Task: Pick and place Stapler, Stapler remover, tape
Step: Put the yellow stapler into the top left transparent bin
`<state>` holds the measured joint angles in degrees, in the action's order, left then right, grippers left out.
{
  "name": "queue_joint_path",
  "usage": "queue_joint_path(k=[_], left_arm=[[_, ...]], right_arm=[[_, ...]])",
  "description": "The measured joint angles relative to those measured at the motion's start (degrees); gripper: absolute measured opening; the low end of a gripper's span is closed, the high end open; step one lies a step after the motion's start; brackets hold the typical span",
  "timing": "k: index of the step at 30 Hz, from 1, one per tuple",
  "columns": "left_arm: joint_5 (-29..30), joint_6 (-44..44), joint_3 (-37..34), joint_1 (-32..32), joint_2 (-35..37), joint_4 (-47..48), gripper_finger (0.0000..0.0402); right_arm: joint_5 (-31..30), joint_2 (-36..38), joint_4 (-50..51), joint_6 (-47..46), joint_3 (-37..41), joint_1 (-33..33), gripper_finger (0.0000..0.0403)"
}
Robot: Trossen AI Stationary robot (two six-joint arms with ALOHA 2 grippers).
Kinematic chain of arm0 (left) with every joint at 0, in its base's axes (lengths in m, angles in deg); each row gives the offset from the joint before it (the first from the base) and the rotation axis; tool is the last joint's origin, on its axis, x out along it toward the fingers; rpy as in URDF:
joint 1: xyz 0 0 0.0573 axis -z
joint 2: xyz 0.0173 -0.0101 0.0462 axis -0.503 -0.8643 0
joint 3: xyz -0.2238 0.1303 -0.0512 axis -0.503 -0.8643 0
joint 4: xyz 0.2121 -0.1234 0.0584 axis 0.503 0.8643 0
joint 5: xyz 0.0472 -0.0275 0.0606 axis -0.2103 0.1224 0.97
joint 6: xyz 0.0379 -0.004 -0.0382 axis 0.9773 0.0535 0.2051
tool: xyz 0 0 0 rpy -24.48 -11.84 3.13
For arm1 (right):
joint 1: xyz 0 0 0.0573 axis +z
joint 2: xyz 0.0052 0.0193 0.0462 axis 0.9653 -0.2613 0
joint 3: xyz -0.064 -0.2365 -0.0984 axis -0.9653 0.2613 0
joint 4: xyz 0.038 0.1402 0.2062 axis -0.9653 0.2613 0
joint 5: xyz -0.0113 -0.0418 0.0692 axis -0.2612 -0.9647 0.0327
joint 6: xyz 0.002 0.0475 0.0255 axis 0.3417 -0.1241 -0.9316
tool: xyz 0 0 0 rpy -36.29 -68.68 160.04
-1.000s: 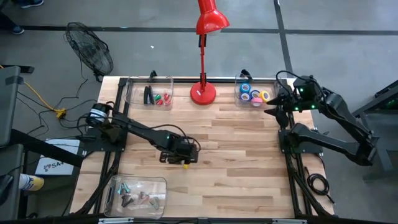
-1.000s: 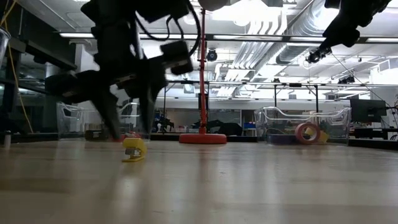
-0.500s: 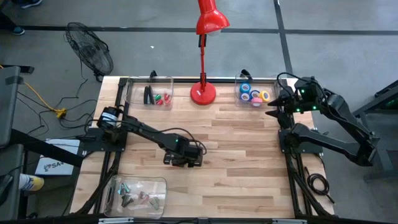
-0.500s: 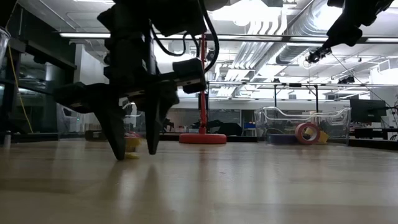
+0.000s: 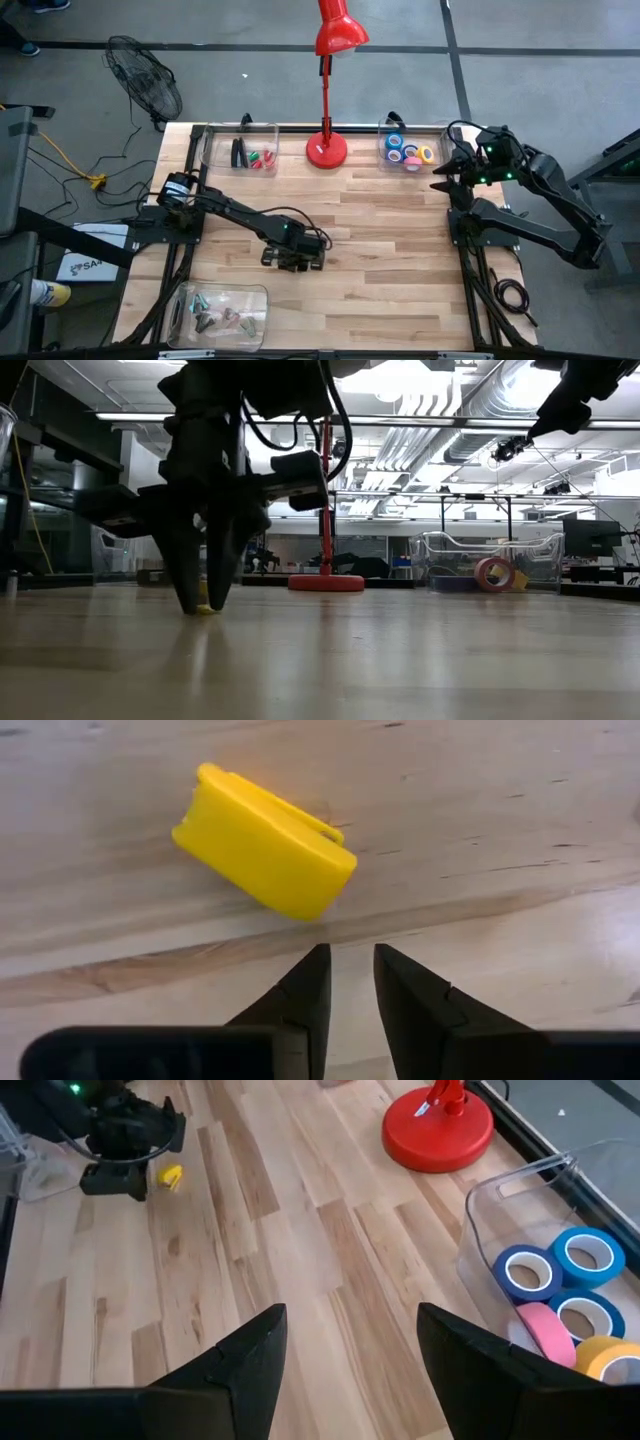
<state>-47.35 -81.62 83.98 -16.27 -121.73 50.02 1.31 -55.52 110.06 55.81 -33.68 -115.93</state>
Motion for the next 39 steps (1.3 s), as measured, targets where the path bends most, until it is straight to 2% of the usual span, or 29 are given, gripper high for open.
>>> queue_joint_path(k=[6,9,12,16,23,29,32,36,39], left_arm=[[-0.97,0.06,0.0,0.0,0.0,-2.9,0.0076],[-1.39,4.98,0.0,-0.01,0.0,-4.06,0.0076],[-4.58,12.26,0.74,-0.06,0.0,-5.17,0.0076],[-5.41,21.69,4.82,-0.01,0.0,-0.13,0.0076],[4.61,48.2,14.44,-0.04,0.02,18.61,0.0076],[12.42,70.44,16.83,-0.04,0.11,24.14,0.0081],[12.4,80.62,16.83,-0.04,0.11,27.37,0.0108],[12.81,90.53,16.8,-0.04,-0.41,31.03,0.0173],[12.88,99.94,15.15,-0.04,-0.31,29.83,0.0218]], right_arm=[[0.11,0.02,1.67,1.03,0.0,0.0,0.0216],[0.13,0.02,2.38,2.28,0.0,0.0,0.0216],[0.14,0.02,2.86,3.39,0.0,0.0,0.0216],[0.13,0.02,3.19,4.08,0.0,0.0,0.0216],[0.14,0.02,3.21,4.38,0.02,0.0,0.0216],[0.11,0.02,3.19,4.14,0.02,0.0,0.0216],[-0.34,0.02,3.21,3.23,0.02,0.0,0.0216],[-0.45,0.02,3.6,1.47,0.04,0.0,0.0216],[-0.48,0.02,3.69,0.27,0.04,0.0,0.0216]])
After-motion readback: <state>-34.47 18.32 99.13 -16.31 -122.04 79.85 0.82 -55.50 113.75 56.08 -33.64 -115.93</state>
